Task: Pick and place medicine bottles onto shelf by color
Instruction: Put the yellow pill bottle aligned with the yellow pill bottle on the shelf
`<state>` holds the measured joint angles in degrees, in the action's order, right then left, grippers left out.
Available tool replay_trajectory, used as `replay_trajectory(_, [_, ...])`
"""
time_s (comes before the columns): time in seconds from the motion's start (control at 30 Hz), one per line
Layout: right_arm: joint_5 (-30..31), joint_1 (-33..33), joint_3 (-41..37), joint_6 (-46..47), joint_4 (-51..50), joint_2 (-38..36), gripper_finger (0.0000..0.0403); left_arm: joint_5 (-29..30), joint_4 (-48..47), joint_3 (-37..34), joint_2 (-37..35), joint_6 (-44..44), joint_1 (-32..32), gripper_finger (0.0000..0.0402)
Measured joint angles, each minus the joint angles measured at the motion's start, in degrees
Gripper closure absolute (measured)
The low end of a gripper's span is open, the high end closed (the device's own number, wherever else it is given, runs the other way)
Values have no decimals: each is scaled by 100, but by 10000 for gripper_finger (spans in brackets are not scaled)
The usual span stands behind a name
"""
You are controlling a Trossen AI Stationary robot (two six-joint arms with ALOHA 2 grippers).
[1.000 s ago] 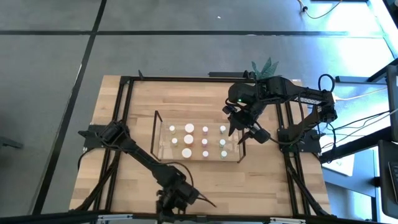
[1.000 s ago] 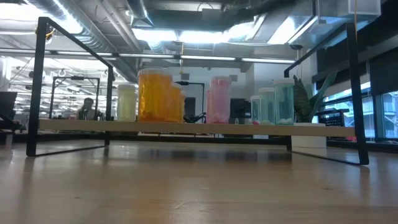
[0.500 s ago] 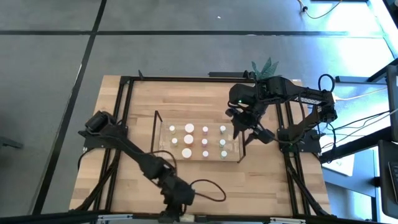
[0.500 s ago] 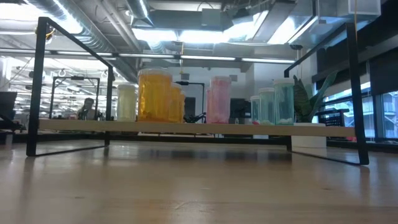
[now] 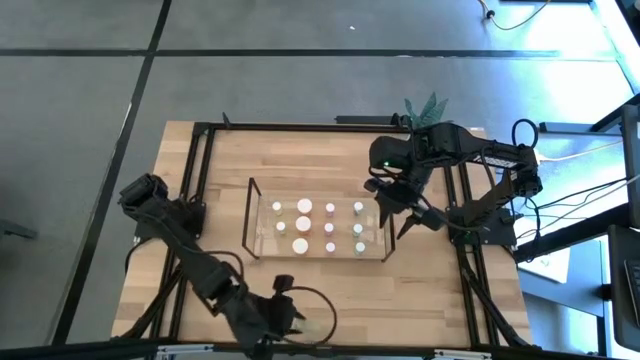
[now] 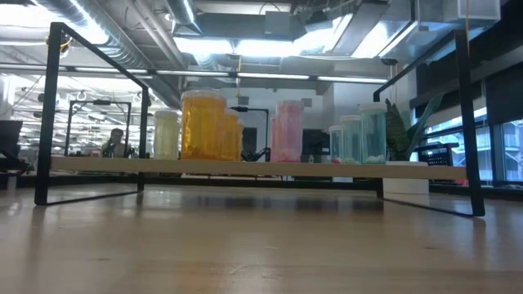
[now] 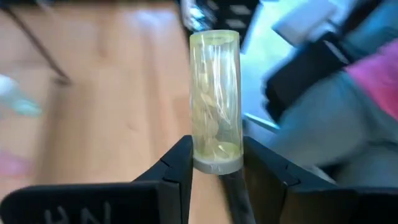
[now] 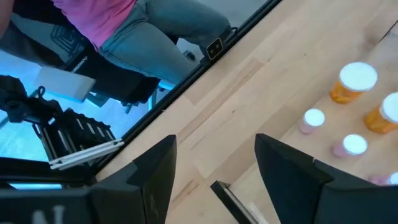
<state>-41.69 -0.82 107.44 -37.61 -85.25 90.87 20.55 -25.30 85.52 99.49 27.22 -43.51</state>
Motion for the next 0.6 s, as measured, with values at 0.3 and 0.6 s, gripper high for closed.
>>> replay_trajectory(0.3, [50,280,0,-34,687,24,182,2682,-543,0,-26,134,-490,301])
replay_trajectory(0.6, [1715,940,0,299,1623,503,182,3847,-1314,-2,-25,411,-572,301])
